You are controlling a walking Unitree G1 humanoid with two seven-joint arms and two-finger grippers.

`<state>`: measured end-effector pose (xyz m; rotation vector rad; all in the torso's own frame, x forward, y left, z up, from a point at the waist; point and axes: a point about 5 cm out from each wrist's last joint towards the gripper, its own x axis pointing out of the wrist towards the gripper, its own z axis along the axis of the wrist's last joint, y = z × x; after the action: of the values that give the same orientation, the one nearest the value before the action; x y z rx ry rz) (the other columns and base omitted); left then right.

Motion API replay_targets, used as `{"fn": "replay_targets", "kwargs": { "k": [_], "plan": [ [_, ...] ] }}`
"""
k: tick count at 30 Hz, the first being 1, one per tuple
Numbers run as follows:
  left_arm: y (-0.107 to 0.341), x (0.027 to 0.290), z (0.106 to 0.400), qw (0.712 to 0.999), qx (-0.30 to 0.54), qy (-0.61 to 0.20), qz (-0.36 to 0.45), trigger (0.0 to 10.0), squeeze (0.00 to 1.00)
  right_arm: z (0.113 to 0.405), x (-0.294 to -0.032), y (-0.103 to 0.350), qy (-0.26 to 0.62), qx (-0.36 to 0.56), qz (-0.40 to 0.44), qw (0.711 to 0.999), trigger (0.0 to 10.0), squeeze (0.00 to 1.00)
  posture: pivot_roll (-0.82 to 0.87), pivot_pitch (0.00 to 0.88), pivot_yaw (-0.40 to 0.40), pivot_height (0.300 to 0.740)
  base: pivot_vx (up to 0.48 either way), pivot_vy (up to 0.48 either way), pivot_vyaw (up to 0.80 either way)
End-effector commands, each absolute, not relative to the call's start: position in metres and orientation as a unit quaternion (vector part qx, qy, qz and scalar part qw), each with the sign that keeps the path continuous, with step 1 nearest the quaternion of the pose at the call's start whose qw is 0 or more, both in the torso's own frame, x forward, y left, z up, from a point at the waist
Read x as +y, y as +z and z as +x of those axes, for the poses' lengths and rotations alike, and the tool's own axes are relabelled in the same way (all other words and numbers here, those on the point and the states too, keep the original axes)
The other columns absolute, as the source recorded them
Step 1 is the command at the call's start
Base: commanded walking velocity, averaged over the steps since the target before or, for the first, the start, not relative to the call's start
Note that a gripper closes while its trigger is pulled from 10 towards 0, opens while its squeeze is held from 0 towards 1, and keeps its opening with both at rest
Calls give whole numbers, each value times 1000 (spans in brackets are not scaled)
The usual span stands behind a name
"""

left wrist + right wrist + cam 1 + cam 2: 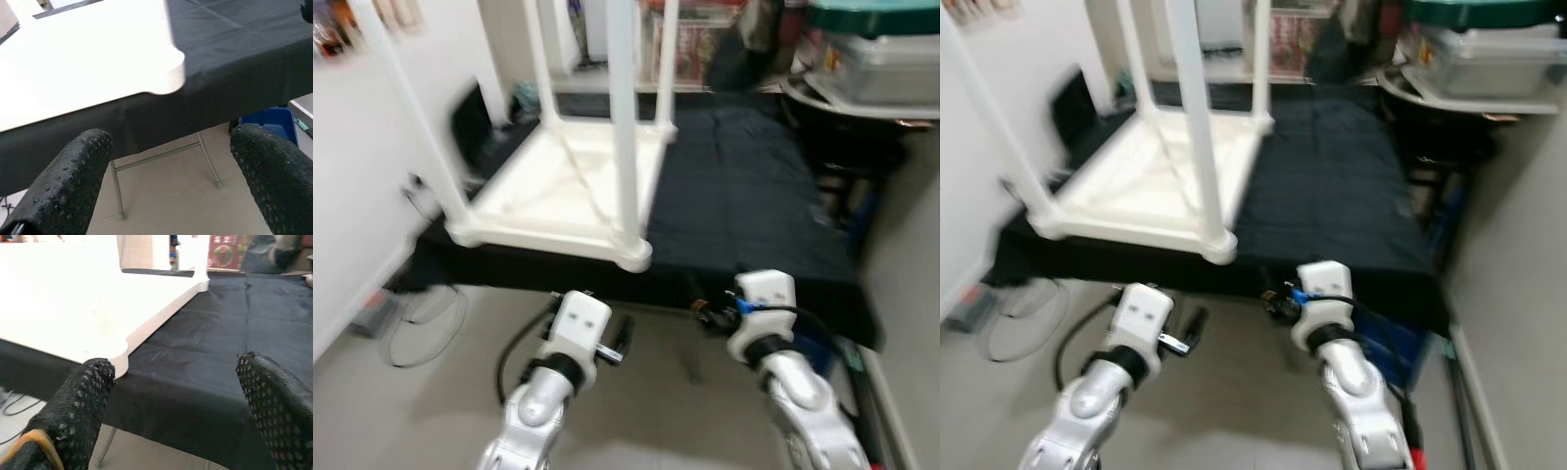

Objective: Building children table

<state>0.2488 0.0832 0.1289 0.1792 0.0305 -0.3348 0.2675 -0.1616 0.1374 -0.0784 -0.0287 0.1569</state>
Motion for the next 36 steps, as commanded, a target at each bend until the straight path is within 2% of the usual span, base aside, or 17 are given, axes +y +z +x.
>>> {"fn": "replay_targets", "kwargs": {
  "k": [1, 17, 25, 30, 36],
  "plan": [
    [123, 86, 249, 981, 29, -165, 92, 10000, 0, 267, -159, 135, 80, -11, -36, 996, 10000, 0, 80, 96, -10, 740, 0, 480, 0],
    [123, 85, 250, 981, 31, -170, 87, 10000, 0, 264, -160, 129, 56, 2, -36, 998, 10000, 0, 79, 109, -8, 740, 0, 0, 0],
    [121, 86, 251, 982, 36, -169, 78, 10000, 0, 269, -166, 134, 41, -4, -43, 998, 10000, 0, 81, 113, -7, 740, 0, 0, -718],
    [120, 87, 252, 982, 41, -167, 74, 10000, 0, 273, -165, 144, 39, -27, -58, 997, 10000, 0, 79, 119, 2, 740, 0, 464, 0],
    [121, 87, 253, 983, 38, -165, 74, 10000, 0, 277, -162, 149, 42, -35, -56, 997, 10000, 0, 81, 126, -1, 740, 0, 0, 0]
  ]
}}
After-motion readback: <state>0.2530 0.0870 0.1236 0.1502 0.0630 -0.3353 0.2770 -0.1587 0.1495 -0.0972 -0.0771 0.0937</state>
